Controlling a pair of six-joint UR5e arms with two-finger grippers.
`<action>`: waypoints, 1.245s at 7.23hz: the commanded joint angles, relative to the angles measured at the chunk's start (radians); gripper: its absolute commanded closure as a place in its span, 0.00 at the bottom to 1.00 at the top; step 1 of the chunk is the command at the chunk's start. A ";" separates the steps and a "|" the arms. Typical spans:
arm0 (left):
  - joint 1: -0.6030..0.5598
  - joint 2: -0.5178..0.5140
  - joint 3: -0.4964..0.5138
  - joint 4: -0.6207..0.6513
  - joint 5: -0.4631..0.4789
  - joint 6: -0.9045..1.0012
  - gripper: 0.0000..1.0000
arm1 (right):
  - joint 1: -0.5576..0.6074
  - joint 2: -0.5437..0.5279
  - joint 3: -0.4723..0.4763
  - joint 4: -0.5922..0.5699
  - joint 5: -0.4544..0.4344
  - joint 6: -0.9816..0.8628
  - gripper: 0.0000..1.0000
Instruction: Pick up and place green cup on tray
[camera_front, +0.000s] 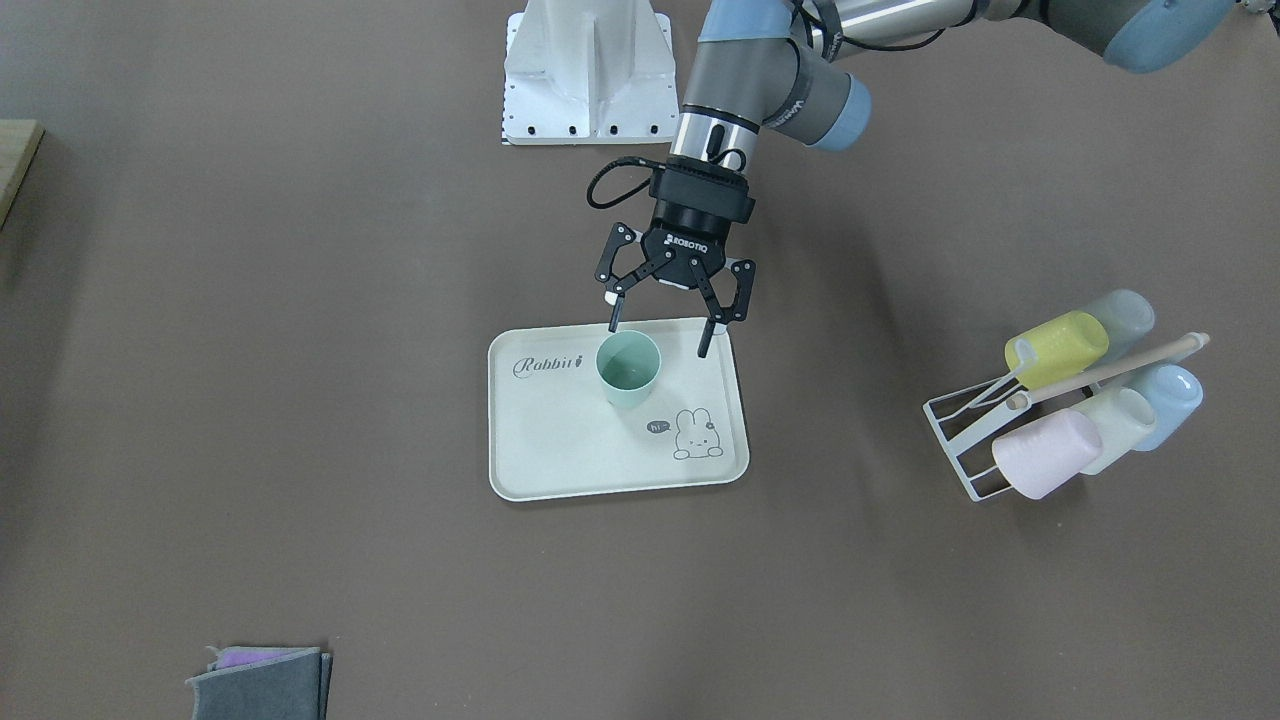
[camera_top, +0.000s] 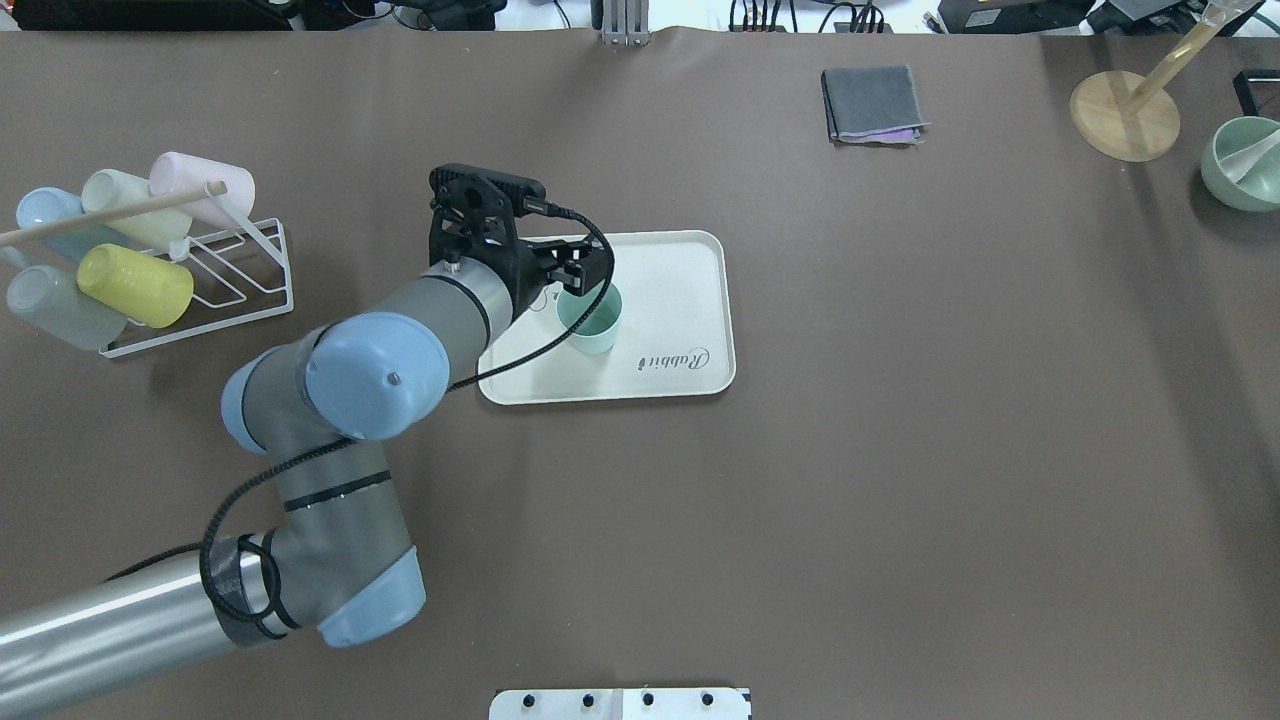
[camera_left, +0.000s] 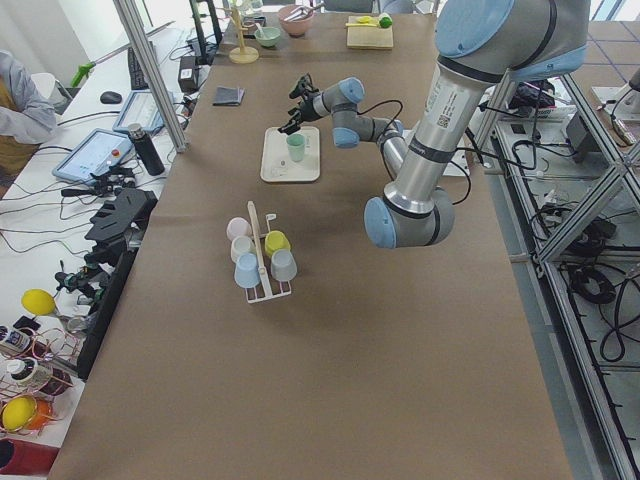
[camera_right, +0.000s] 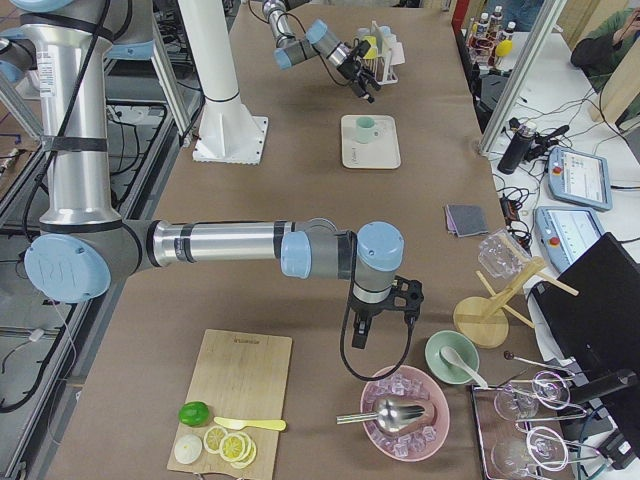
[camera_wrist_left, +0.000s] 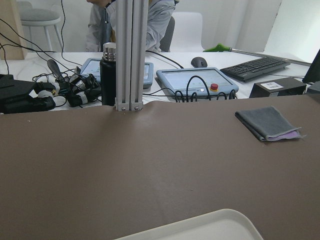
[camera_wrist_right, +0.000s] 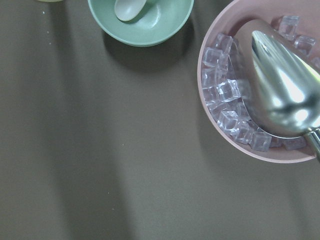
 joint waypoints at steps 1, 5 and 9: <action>-0.182 0.018 0.005 0.132 -0.297 0.077 0.01 | 0.000 0.001 0.000 0.000 -0.001 0.001 0.00; -0.605 0.159 0.008 0.420 -0.853 0.372 0.01 | 0.000 0.002 0.001 0.000 -0.001 0.000 0.00; -1.015 0.375 0.011 0.730 -1.084 0.942 0.01 | 0.000 0.001 0.000 0.000 -0.001 0.000 0.00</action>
